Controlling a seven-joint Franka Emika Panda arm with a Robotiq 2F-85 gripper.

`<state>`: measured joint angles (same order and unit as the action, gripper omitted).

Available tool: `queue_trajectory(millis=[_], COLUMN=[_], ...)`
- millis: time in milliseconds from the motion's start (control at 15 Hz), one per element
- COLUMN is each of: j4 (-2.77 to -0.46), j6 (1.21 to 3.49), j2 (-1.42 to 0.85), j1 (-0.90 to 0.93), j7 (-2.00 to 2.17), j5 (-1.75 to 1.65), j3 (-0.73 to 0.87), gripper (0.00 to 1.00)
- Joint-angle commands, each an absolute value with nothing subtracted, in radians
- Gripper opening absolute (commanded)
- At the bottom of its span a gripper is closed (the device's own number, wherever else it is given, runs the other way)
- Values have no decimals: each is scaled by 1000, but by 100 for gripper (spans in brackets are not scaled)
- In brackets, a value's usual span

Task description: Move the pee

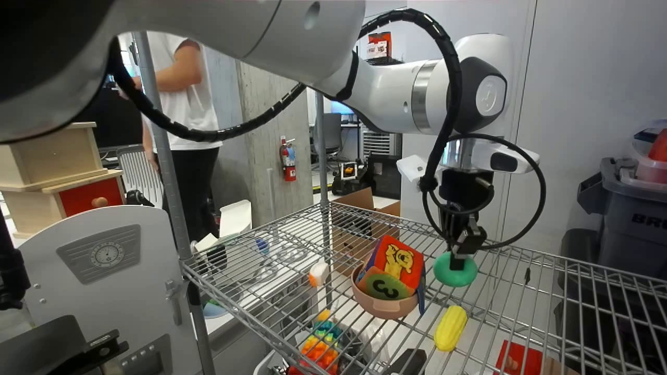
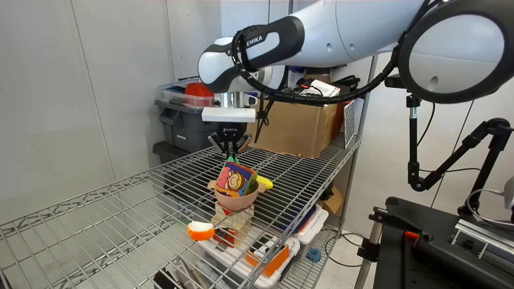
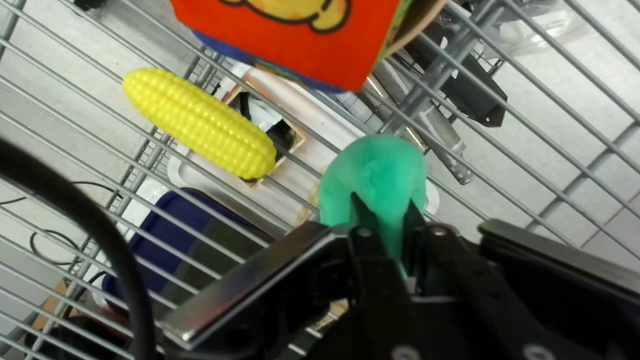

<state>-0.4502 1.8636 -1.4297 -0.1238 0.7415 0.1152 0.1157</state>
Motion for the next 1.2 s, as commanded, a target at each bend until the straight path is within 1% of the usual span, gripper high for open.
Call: queue_trajectory(millis=[0, 467, 667, 1133], j4=[-453, -480, -405, -416], j6=[1880, 1835, 1761, 1700], j2=[-1379, -1345, -1408, -1470], j1=[-123, -38, 14, 130], j7=[709, 608, 587, 572], j5=[97, 95, 84, 21], j3=[90, 53, 55, 74], gripper=[4, 4, 4, 4])
